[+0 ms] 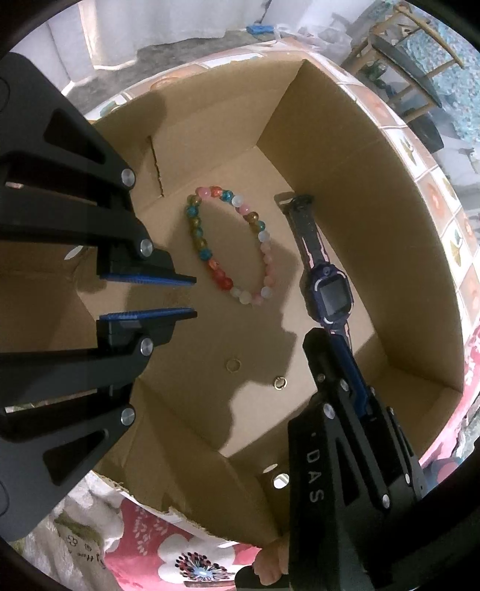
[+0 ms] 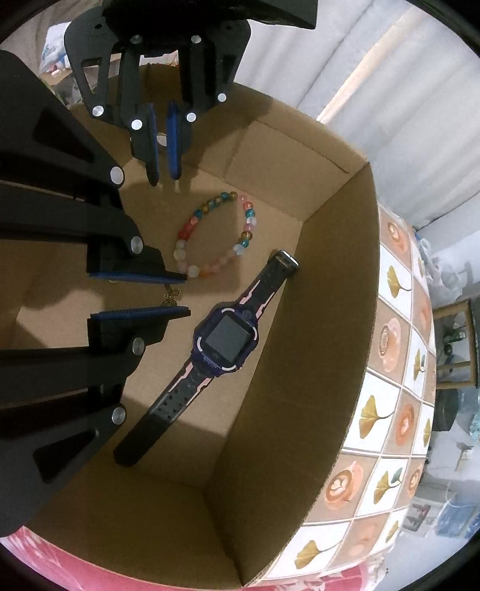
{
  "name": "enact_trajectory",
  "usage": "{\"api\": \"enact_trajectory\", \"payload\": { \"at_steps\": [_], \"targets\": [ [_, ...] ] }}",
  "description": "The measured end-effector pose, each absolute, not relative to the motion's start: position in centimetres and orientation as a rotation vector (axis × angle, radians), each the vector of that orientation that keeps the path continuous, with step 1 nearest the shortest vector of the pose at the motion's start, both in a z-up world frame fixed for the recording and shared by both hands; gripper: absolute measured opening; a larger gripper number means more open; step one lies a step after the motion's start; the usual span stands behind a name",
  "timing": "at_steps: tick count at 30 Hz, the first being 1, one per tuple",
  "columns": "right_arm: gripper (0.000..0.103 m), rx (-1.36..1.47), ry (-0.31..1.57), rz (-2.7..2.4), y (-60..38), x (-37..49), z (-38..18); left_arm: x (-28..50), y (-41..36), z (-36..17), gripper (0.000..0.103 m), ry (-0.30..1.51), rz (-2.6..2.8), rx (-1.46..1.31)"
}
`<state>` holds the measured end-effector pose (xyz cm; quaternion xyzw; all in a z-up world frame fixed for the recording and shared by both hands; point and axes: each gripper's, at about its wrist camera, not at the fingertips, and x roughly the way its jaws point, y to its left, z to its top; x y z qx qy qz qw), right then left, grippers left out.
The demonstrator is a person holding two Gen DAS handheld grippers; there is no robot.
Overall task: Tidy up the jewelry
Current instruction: 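Withdraw both tools from the box back toward the loose jewelry, then lower the left gripper onto the gold hook pendant and close it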
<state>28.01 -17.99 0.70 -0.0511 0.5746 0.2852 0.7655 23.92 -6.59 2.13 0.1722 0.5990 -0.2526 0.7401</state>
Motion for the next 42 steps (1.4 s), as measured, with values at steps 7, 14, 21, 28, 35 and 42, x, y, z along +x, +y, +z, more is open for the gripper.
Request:
{"api": "enact_trajectory", "payload": {
  "at_steps": [7,14,21,28,35,42],
  "targets": [
    [0.013,-0.095,1.241,0.607,-18.3,28.3,0.6,24.3,-6.3,2.4,0.013,1.302,-0.549,0.352],
    [0.013,-0.079,1.224,0.603,-19.0,27.9,1.3,24.2,-5.3,4.2,0.022,1.233,-0.535,0.315],
    [0.027,-0.004,1.106,0.648,-21.0,26.0,5.1,22.5,-4.5,8.0,0.039,1.082,-0.533,0.274],
    [0.029,0.111,0.874,0.735,-25.1,20.0,10.0,17.9,-2.2,11.6,0.064,0.963,-0.517,0.150],
    [0.029,0.280,0.711,0.758,-30.4,12.1,9.0,11.7,1.5,11.9,0.080,0.809,-0.471,0.070],
    [0.029,0.414,0.852,0.683,-31.0,7.6,1.3,7.6,1.4,6.7,0.082,0.843,-0.477,-0.018]
  ]
}}
